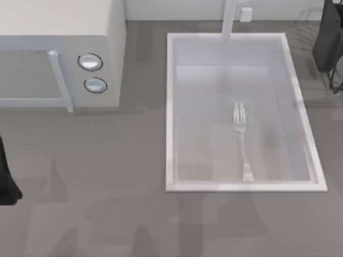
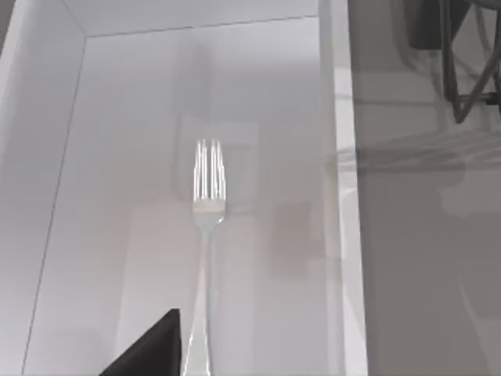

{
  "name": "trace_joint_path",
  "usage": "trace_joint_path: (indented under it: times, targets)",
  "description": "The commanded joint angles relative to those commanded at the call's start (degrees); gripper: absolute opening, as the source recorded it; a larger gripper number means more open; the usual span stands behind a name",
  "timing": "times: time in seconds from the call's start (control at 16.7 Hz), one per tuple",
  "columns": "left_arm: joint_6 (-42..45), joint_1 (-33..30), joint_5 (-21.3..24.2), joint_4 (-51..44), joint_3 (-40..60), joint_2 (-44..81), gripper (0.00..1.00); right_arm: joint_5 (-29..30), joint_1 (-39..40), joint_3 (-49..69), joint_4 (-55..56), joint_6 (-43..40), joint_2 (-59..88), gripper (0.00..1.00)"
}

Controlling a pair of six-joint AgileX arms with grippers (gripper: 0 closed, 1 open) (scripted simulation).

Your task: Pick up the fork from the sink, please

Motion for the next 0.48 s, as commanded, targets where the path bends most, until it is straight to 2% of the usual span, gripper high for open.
trace_joint_path:
  times: [0.48]
  targets:
    - [0.0,0.0,0.0,0.0,0.0,0.0,1.0,0.3,7.1,40.9,-23.9,6.2,47.7,1.0]
